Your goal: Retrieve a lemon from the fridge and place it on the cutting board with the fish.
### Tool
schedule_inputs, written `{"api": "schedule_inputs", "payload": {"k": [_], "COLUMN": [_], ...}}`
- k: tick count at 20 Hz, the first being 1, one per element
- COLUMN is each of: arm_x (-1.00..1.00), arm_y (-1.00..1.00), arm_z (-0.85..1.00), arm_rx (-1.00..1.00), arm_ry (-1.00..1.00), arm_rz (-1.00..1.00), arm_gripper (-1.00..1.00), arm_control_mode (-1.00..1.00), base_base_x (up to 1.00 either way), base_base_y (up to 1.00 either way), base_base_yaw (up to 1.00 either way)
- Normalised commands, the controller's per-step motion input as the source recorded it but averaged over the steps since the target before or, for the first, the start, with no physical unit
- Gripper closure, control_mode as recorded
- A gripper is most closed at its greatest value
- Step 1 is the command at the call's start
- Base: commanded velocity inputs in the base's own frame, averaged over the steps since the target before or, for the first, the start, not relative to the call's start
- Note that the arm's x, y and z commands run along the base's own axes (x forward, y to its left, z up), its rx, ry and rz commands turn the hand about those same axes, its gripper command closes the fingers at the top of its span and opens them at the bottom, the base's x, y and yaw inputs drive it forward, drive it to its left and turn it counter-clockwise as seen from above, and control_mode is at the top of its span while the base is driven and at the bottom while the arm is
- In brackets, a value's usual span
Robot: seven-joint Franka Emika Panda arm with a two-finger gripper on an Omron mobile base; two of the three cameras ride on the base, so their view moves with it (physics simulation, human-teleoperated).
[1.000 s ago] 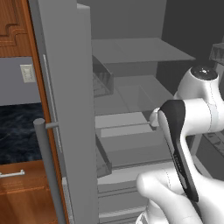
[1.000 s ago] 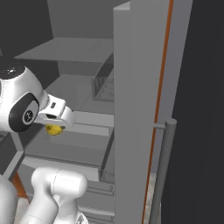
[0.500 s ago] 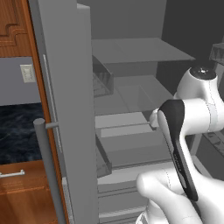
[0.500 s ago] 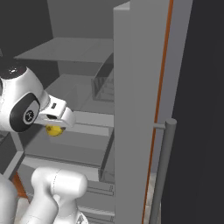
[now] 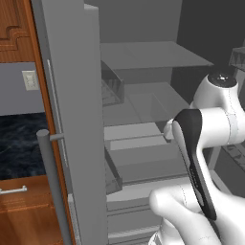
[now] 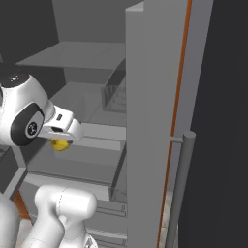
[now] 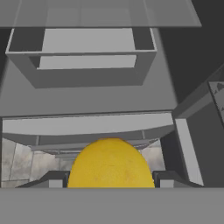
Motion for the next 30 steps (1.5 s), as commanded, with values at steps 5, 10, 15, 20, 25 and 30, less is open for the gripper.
{"api": "schedule_inputs", "payload": {"k": [5, 10, 15, 20, 25, 30], "arm_x": [0.0, 0.0, 0.0, 0.0, 0.0, 0.0], "arm_y": [0.0, 0.0, 0.0, 0.0, 0.0, 0.0], "arm_z": [0.0, 0.0, 0.0, 0.0, 0.0, 0.0], "arm_rx": [0.0, 0.0, 0.0, 0.0, 0.0, 0.0], "arm_ry": [0.0, 0.0, 0.0, 0.0, 0.0, 0.0], "arm_rz": [0.0, 0.0, 0.0, 0.0, 0.0, 0.0], "arm_gripper": [1.0, 1.0, 1.0, 1.0, 1.0, 1.0], "arm_control_mode": [1.0, 1.0, 1.0, 1.0, 1.0, 1.0], "base_base_x": [-0.39, -0.59, -0.56, -0.62, -0.62, -0.41], "base_base_y": [0.0, 0.0, 0.0, 0.0, 0.09, 0.55], "base_base_yaw": [0.0, 0.0, 0.0, 0.0, 0.0, 0.0]}}
